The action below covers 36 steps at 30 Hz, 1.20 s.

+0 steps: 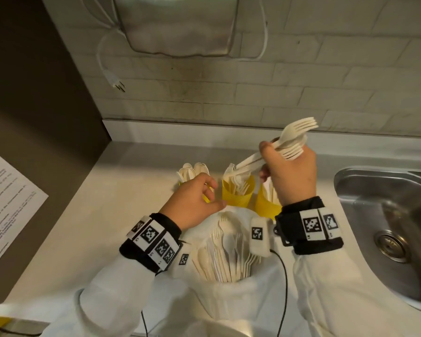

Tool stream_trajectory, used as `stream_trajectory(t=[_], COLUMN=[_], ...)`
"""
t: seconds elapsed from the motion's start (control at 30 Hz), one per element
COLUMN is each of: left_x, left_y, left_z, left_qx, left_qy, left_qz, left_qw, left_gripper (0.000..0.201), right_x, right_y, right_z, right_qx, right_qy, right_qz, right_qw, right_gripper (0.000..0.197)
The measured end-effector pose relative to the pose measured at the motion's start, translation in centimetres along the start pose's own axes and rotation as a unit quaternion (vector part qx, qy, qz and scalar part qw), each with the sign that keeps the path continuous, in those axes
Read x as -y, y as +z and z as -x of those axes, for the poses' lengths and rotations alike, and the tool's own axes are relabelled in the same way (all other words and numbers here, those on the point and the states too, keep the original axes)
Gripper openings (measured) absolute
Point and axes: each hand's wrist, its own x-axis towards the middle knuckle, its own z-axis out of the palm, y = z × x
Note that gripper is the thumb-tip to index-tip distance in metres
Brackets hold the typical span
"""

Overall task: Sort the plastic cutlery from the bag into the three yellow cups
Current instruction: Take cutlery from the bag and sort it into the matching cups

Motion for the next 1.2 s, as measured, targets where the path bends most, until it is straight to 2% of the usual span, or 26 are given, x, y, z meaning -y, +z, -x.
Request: stream_trajectory(t=[0.1,0.23,0.33,0.5,0.67,0.87,0.93,1.03,1.2], left_x=[0.9,1.0,1.2,1.8,2.5,3.0,3.1,3.1,2.7], left_y=[1.2,3.3,4.2,4.6,4.6,4.6,4.7,5.0,5.3], left_z=[-1.0,-2.6,-3.2,-3.3,-3.6,-3.7,-3.8,-3.7,-3.4], left_qx=[0.017,0.056,0.065,0.056,0.052,0.045,0.041,0.036,-0.018], left_qy=[0.032,0.063,0.065,0.082,0.077,0.068,0.070,0.068,0.052], left_qz=[-0.113,-0.208,-0.247,-0.241,-0.221,-0.211,-0.211,-0.217,-0.203], left_qw=[0.993,0.975,0.965,0.965,0.971,0.974,0.974,0.973,0.978], left_gripper=[0.033,0.055,0.055,0.056,0.059,0.059,0.058,0.056,0.039], right_x=[-1.6,-4.2,-6.1,-7.4,-8.6,-9.1,-9.2,-9.3,-9.8], right_y=[-1.3,-0.3,1.0,1.8,2.6,1.7,1.4,1.7,2.6], right_z=[-0.8,-0.3,-0.1,-0.5,-1.2,-1.8,-2.0,-1.6,-0.9], right_qx=[0.000,0.028,0.021,-0.037,-0.045,-0.106,-0.082,0.002,0.064], right_qy=[0.020,0.107,0.132,0.104,0.072,0.069,0.078,0.079,0.023], right_qz=[0.023,0.027,0.039,0.101,0.160,0.153,0.174,0.206,0.269], right_qw=[1.000,0.993,0.990,0.989,0.983,0.980,0.978,0.975,0.961], right_gripper=[0.020,0.015,0.017,0.019,0.019,0.017,0.016,0.013,0.035])
